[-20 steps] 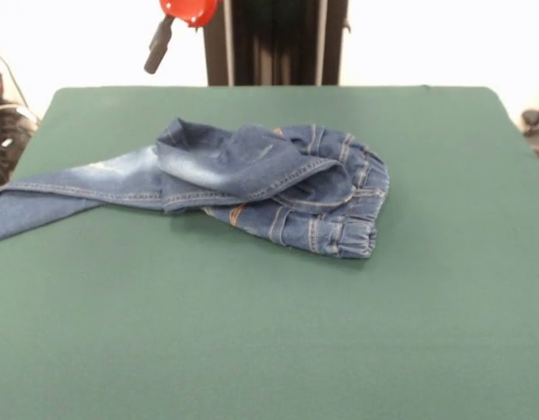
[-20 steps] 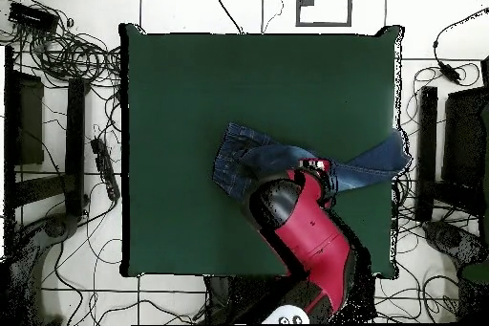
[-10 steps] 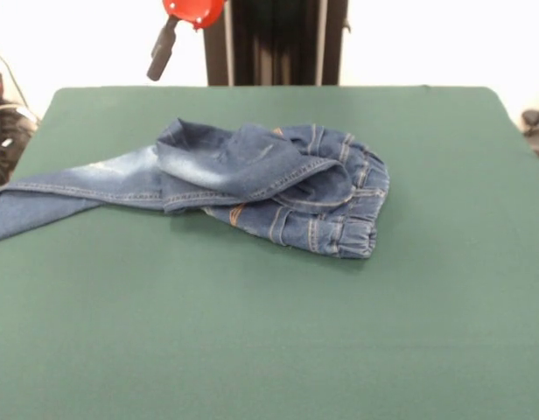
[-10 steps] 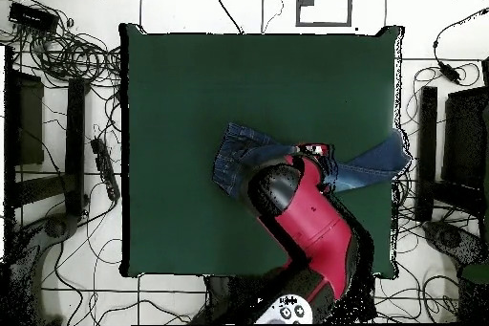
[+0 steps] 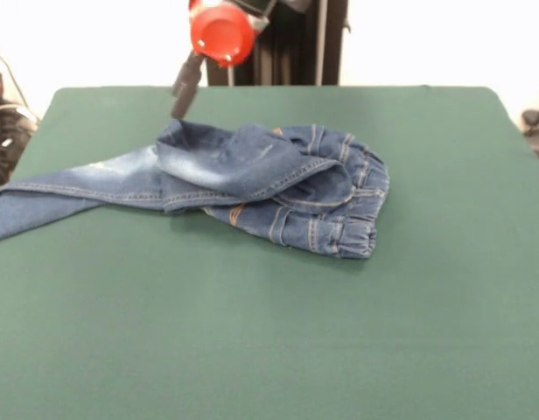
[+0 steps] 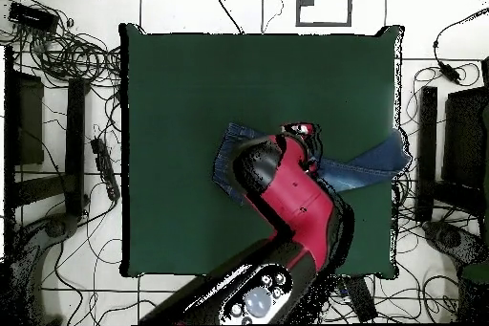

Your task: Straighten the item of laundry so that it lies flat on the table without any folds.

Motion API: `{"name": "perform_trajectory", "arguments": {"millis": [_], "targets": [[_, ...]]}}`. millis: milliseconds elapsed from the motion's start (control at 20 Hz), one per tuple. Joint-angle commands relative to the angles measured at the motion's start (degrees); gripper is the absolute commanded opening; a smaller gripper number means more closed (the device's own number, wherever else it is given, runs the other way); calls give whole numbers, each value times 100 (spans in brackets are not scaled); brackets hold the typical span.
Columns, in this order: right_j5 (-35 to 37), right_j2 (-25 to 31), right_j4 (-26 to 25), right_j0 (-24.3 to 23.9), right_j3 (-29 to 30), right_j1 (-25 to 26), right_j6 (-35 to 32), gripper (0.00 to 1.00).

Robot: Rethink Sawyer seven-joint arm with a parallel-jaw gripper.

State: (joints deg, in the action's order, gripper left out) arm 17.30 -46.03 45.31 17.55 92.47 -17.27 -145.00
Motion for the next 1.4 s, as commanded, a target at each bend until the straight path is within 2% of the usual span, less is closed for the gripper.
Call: {"name": "perform_trajectory", "arguments": {"millis": [50,300,700,1200,1400], "targets": [[1043,500,332,369,-746,883,-2248,100],[1308,325,326,436,-1050,1109,-2580,100],[2083,159,134,507,-1468,1048,-2966,100],[2297,588,145,468,-1623,825,-2865,100],[2305,936,178,417,-1617,718,-2613,100]]}}
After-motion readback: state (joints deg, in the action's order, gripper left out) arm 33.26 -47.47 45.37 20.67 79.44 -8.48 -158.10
